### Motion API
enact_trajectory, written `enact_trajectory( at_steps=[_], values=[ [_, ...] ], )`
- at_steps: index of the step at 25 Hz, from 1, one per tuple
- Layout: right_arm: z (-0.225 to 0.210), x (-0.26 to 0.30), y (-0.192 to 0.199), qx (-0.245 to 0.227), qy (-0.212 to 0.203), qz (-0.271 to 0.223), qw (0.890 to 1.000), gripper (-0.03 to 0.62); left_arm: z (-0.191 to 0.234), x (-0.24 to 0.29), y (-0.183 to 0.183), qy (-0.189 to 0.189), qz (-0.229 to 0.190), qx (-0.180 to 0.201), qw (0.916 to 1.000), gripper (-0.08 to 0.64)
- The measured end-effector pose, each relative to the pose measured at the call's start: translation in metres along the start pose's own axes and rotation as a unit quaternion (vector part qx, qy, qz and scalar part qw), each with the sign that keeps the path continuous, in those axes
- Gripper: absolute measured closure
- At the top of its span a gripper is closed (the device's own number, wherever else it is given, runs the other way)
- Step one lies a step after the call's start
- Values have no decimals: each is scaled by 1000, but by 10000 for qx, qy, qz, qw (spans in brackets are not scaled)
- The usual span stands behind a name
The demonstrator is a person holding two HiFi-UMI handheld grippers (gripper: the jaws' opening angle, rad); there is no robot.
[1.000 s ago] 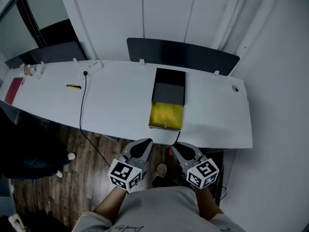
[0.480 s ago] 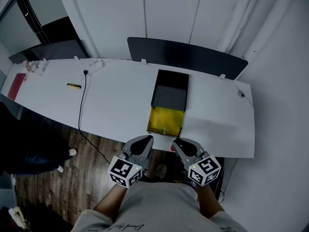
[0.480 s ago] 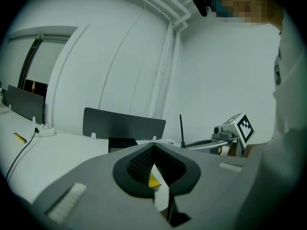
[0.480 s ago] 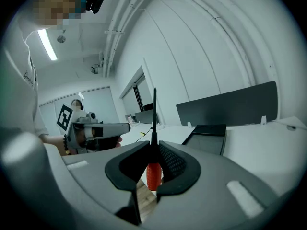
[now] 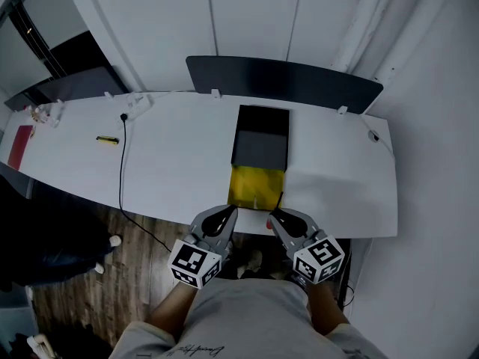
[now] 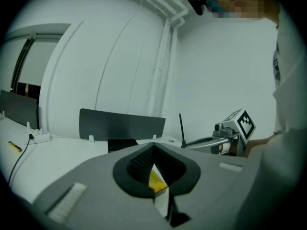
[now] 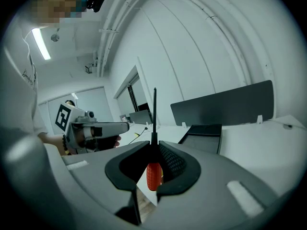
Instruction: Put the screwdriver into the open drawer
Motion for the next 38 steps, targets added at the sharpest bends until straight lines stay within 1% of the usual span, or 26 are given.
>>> enact_trajectory(
  at_steps=[7,15,19,29,38],
  values=[
    [-7,21,-7,-7,201,114,9997,518,24,17,-9,234,158,25,9996,563],
    [-26,42,-7,-70,429,331,9985,518,52,37,-8,323,356,67,9988,563],
    [-36,51,-1,-100,502,468,9976,518,63,49,-4,341,428,57,9985,563],
    [-59,76,18,-157,552,873,9945,518,89,69,12,307,659,-82,9973,563],
    [-73,95,35,-244,498,1241,9907,518,106,85,23,276,805,-164,9962,563]
  ],
)
Point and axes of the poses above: the fingertips, and each gripper's own axes: x forward along the fingers, z to its left, y out of its underside, the point moved 9 cm from there along -x, backward along the fingers, and after that the axes turned 10 degrees about -x, right-handed, at the moved point
